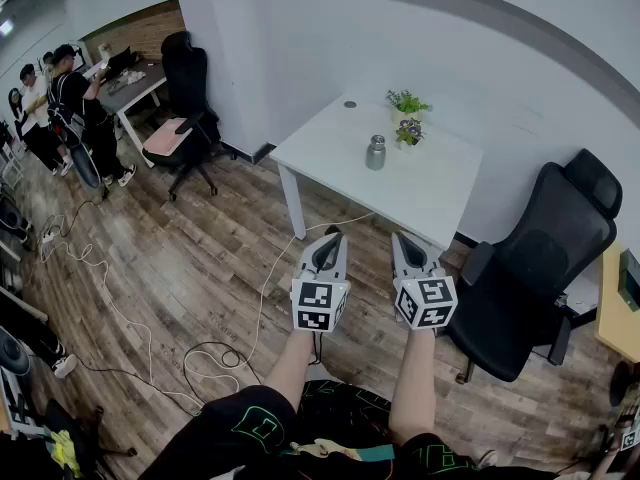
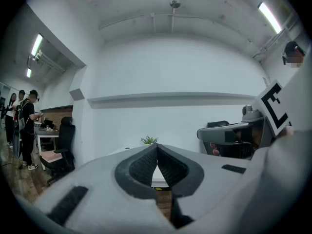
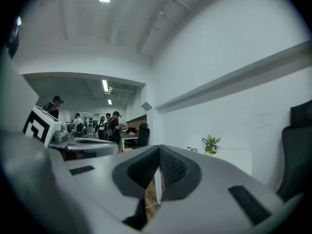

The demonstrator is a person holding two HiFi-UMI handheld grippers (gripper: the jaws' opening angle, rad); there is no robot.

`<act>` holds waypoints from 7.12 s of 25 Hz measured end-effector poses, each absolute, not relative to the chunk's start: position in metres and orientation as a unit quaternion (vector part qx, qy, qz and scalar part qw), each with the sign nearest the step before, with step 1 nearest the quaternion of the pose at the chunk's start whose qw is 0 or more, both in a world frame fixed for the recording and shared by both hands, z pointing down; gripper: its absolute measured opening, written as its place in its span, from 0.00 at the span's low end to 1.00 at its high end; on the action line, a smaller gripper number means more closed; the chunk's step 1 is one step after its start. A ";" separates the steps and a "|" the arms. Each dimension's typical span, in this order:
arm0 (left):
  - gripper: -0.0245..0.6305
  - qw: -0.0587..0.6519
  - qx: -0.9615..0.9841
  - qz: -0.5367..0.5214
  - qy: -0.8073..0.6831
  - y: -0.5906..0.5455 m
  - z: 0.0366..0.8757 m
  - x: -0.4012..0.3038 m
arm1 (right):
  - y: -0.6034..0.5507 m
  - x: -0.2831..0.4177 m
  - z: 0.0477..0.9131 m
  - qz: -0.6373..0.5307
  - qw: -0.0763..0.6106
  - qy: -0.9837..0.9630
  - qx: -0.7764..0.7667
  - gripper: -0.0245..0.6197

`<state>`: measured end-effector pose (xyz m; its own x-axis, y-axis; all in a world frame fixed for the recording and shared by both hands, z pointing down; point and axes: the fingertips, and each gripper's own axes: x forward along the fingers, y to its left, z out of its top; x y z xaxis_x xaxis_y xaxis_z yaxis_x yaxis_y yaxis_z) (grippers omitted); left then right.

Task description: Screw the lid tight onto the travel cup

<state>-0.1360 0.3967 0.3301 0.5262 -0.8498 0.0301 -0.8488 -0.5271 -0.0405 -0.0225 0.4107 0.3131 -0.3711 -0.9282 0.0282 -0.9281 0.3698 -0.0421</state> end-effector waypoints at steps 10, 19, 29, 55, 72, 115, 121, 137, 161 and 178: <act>0.05 -0.004 -0.871 -0.016 0.491 0.385 0.333 -0.138 | 0.401 -0.011 0.308 -0.044 0.026 0.827 -0.560 0.05; 0.05 0.001 -0.873 -0.011 0.488 0.378 0.325 -0.129 | 0.394 -0.001 0.302 -0.055 0.041 0.830 -0.553 0.05; 0.05 -0.022 -0.864 -0.024 0.503 0.354 0.350 -0.146 | 0.362 -0.009 0.321 -0.090 0.054 0.832 -0.545 0.05; 0.05 -0.127 -0.876 -0.078 0.460 0.151 0.439 -0.157 | 0.158 -0.028 0.386 -0.163 0.061 0.799 -0.575 0.05; 0.05 -0.152 -0.887 -0.017 0.435 0.018 0.429 -0.159 | -0.013 -0.042 0.321 -0.083 0.001 0.805 -0.587 0.05; 0.38 -0.122 -0.920 -0.212 0.305 -0.059 0.520 0.000 | -0.060 0.045 0.451 -0.078 -0.200 0.957 -0.197 0.33; 0.48 -0.115 -0.914 -0.253 0.296 -0.054 0.541 0.005 | -0.064 0.038 0.470 -0.078 -0.207 0.957 -0.187 0.42; 0.54 -0.100 -0.914 -0.284 0.271 -0.073 0.558 0.025 | -0.077 0.028 0.484 -0.073 -0.181 0.960 -0.200 0.39; 0.52 -0.085 -0.918 -0.259 0.289 -0.073 0.561 0.028 | -0.076 0.028 0.483 -0.094 -0.106 0.896 -0.422 0.40; 0.52 -0.090 -0.920 -0.259 0.281 -0.072 0.562 0.028 | -0.072 0.030 0.477 -0.052 -0.159 0.965 -0.200 0.40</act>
